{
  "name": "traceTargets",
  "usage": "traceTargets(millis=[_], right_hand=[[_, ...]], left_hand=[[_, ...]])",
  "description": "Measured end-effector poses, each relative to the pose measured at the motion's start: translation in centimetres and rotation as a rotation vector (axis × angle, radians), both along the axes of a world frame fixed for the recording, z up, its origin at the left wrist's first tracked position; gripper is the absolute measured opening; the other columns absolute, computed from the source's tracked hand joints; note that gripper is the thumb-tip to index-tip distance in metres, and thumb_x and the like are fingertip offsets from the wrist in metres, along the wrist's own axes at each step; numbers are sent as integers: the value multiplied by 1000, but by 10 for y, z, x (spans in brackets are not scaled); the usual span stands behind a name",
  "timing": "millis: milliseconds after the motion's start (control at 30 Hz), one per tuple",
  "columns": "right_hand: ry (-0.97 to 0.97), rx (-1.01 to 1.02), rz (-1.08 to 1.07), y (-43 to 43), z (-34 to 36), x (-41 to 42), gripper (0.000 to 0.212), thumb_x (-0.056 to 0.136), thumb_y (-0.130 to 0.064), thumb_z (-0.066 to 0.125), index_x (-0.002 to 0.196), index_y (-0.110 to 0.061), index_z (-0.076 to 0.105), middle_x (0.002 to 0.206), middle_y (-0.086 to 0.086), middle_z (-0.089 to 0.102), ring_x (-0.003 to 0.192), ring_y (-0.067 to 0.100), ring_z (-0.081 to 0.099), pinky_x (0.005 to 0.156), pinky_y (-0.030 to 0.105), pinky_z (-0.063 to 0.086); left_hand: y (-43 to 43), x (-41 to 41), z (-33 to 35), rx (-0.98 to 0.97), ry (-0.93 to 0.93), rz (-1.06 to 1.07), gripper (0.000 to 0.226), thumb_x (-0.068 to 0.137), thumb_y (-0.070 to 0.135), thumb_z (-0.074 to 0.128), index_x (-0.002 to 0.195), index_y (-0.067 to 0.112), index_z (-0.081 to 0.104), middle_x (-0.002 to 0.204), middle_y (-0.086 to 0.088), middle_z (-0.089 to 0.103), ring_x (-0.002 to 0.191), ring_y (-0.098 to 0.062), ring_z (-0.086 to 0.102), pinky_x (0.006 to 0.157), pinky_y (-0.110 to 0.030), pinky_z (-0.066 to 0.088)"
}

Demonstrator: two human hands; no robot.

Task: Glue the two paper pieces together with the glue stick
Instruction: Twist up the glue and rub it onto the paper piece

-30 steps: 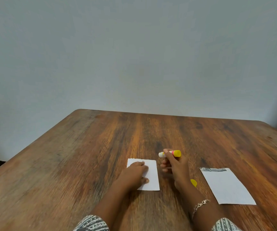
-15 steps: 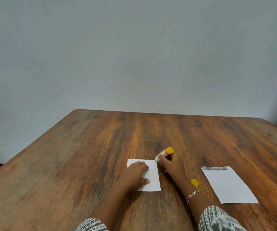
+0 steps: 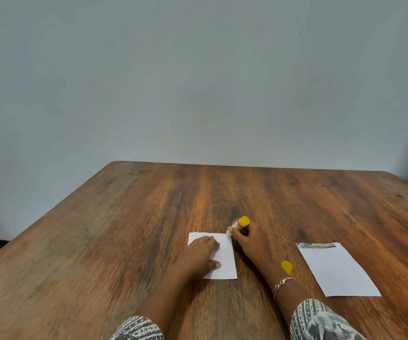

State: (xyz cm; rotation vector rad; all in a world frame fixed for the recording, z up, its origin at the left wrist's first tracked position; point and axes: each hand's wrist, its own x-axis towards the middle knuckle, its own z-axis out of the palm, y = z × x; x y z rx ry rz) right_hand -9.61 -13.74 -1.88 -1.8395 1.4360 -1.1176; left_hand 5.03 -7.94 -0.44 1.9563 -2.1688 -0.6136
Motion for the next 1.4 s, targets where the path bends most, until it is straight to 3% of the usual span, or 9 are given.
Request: traceTargets(millis=[200,467,1000,1133,1400], right_hand=[[15,-5,-3,1,-3,-1,17,81,-25,66,85,-8,64,80,9,67,72,19,60,59,24,44],[51,-38,16,1,-2,0,10,81,-24,65,85,-15,64,78,0,65,72,15,60,59,21,44],[57,-13,48,29,4,-9,18,82,-23,65,88,-7,66,84,10,69,77,22,61,65,34,48],[40,-20,55,40,5,-11,14,81,-21,66,89,-8,66,80,4,65,72,17,57,58,22,41],[32,-9,104,58,10,-17,16,81,-19,65,85,-3,66,85,13,69,79,26,62,70,41,50]], left_hand=[[2,0,2,-2,-1,-4,50,90,27,52,135,17,33,153,-4,24,138,-22,24,113,-38,25],[2,-1,3,5,3,2,52,90,26,52,136,17,32,154,-4,21,140,-22,21,114,-38,22],[2,-1,3,7,-5,6,52,90,26,52,137,16,31,153,-5,22,139,-24,21,114,-40,22],[4,-2,3,5,12,7,51,90,25,52,136,16,32,153,-6,23,139,-24,23,114,-39,23],[6,-1,5,4,16,0,52,90,24,51,137,15,31,153,-6,23,138,-24,23,113,-39,24]])
